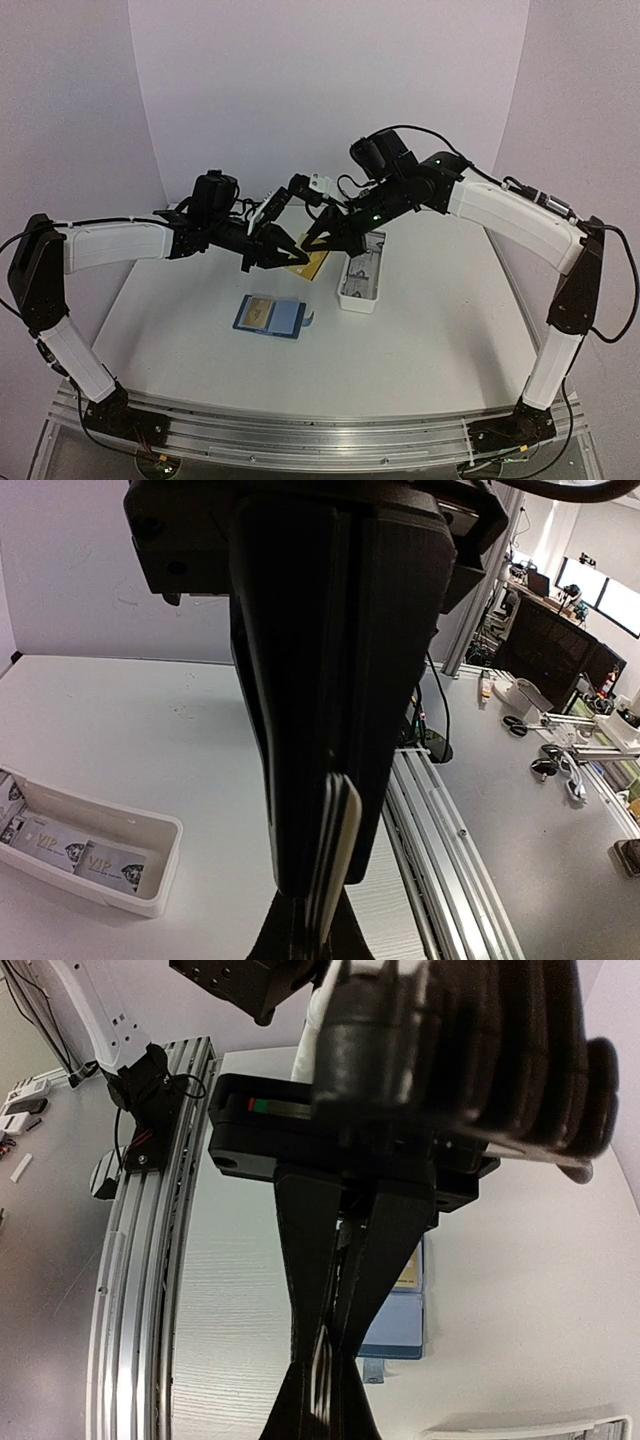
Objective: Put the credit cards into the card holder
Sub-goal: Pick up the credit card from the storage box.
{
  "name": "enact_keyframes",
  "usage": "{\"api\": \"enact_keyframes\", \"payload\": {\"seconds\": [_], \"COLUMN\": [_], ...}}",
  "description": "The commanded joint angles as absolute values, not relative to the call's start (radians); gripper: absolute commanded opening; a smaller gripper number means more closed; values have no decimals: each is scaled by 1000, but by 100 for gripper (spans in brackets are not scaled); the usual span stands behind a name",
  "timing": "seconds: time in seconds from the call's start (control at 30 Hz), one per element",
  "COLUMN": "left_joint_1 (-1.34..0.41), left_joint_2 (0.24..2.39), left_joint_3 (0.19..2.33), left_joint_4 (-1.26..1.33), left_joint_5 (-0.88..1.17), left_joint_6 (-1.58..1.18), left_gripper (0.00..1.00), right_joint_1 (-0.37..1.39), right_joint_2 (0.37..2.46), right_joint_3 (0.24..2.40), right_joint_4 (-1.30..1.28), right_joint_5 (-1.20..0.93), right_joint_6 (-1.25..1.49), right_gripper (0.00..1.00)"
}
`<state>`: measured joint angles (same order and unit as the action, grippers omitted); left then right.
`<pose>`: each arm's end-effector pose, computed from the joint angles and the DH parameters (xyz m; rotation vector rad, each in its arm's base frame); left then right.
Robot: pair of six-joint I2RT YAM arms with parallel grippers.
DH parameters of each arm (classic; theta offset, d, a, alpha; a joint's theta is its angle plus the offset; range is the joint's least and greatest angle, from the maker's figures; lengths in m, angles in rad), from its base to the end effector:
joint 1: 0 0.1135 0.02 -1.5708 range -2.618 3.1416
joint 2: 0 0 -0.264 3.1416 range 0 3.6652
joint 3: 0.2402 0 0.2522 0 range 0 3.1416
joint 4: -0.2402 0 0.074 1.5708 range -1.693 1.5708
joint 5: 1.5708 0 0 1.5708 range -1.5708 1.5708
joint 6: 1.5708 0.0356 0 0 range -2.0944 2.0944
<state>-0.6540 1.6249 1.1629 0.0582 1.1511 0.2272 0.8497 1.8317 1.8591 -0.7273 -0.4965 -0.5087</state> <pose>0.2673 -0.2458 0.2869 1.4721 1.3055 -1.3998 0.2592 0.3205 0.3674 -1.6271 1.5911 0.7430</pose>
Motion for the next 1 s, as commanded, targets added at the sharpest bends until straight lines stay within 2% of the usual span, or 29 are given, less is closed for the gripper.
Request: {"api": "enact_keyframes", "payload": {"seconds": [0.0, 0.07, 0.1, 0.13, 0.17, 0.2, 0.23, 0.37, 0.4, 0.43, 0.53, 0.63, 0.7, 0.97], "left_joint_1": [-661, -661, -658, -652, -646, -636, -618, -569, -565, -565, -565, -566, -568, -574], "left_joint_2": [1605, 1602, 1599, 1592, 1589, 1580, 1576, 1558, 1550, 1548, 1523, 1517, 1519, 1509], "left_joint_3": [1172, 1161, 1140, 1126, 1108, 1090, 1073, 1033, 1031, 1031, 1024, 1021, 1018, 999], "left_joint_4": [82, 107, 155, 204, 241, 296, 380, 542, 558, 560, 561, 566, 571, 604], "left_joint_5": [1223, 1233, 1220, 1210, 1200, 1189, 1178, 1114, 1089, 1082, 979, 944, 948, 964], "left_joint_6": [179, 126, 46, -4, -70, -135, -198, -406, -432, -436, -478, -488, -503, -541], "left_gripper": [0, 0, 0, 0, 0, 0, 0, 0, 0, 0, 0, 0, 0, 0], "right_joint_1": [857, 856, 857, 854, 852, 837, 821, 776, 776, 776, 803, 842, 849, 849], "right_joint_2": [1837, 1837, 1838, 1834, 1831, 1815, 1794, 1634, 1599, 1579, 1539, 1573, 1610, 1692], "right_joint_3": [1905, 1906, 1908, 1904, 1898, 1878, 1846, 1565, 1465, 1422, 1277, 1265, 1276, 1320], "right_joint_4": [-689, -670, -645, -628, -614, -594, -555, -236, -95, -64, 213, 253, 269, 299], "right_joint_5": [-512, -488, -439, -388, -370, -360, -361, -361, -362, -362, -294, -242, -233, -241], "right_joint_6": [-499, -468, -419, -386, -357, -329, -289, -88, -22, 12, 211, 247, 298, 337], "right_gripper": [0, 0, 10, 31, 41, 57, 67, 89, 92, 94, 93, 89, 82, 22]}}
